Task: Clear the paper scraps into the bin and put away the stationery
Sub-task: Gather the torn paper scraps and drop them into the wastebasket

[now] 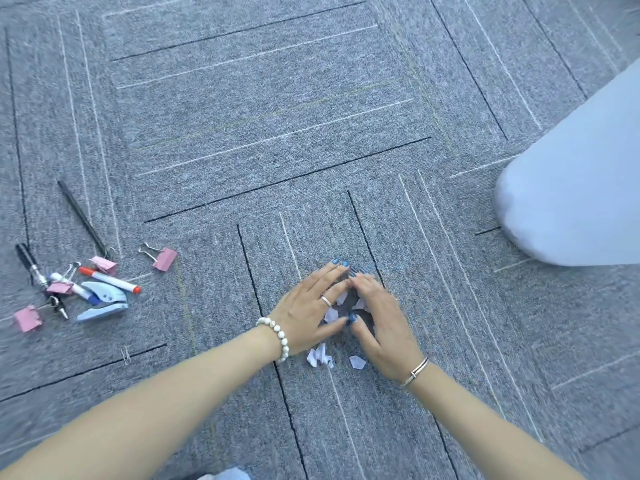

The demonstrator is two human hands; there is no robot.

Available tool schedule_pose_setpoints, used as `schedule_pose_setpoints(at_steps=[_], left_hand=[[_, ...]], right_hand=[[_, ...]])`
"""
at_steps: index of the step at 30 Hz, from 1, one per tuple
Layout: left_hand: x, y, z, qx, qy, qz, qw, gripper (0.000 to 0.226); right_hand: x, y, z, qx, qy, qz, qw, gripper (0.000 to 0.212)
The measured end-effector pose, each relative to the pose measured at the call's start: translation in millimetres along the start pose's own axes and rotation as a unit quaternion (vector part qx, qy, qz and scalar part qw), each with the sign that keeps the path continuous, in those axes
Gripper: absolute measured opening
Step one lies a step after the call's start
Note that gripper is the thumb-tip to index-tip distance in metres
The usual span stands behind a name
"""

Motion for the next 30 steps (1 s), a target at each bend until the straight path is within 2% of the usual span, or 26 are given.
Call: schedule_pose_setpoints(at_steps=[4, 8, 11, 13, 15, 17, 20, 23, 26, 30], left_hand=[[3, 0, -2, 0.032, 0.022, -0.040, 0.998, 0.047], [4, -7, -3, 0.087, -0.024, -0.069, 0.994, 0.033], [4, -10, -4, 0.096, -0.064, -0.104, 0.988, 0.038], [2, -12, -4, 0.096, -0.070, -0.103, 0.988, 0.045], [-3, -16, -4, 0.101, -0.088, -0.095, 0.986, 0.059], [-9, -19, -7, 0.103, -0.117, -0.093, 0.983, 0.077], [-14, -14, -13, 0.060, -0.133, -0.072, 0.987, 0.093], [-10, -3, -19, -0.010, -0.099, -0.011, 0.995, 0.091], [5, 10, -26, -0.054, -0.035, 0.024, 0.998, 0.094], [25, 28, -36, -0.110, -0.003, 0.048, 0.993, 0.092]], right_hand=[[-3, -7, 0, 0.011, 0.018, 0.088, 0.996, 0.054], [1, -20, 5, 0.024, 0.012, 0.069, 0.997, 0.054], [7, -29, 12, 0.053, 0.028, 0.007, 0.998, 0.052], [10, -32, 15, 0.069, 0.030, -0.078, 0.994, 0.048], [15, -31, 15, 0.067, 0.033, -0.150, 0.986, 0.045], [17, -26, 13, 0.046, 0.035, -0.168, 0.984, 0.044], [9, -13, 7, -0.006, -0.001, -0.147, 0.989, 0.044], [1, -8, 0, -0.035, -0.038, -0.103, 0.993, 0.040], [4, -21, 0, 0.004, -0.007, -0.059, 0.998, 0.041], [18, -38, -1, 0.049, 0.020, -0.085, 0.995, 0.041]])
Point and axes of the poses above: each hand's wrist, its own z-axis towards the middle knuckle, its own y-axis out of the palm, x = y × z, the point moved 6 cm from there along z, towards the middle knuckle, and after that the axes turned 8 degrees about x, right-handed, at the moved point
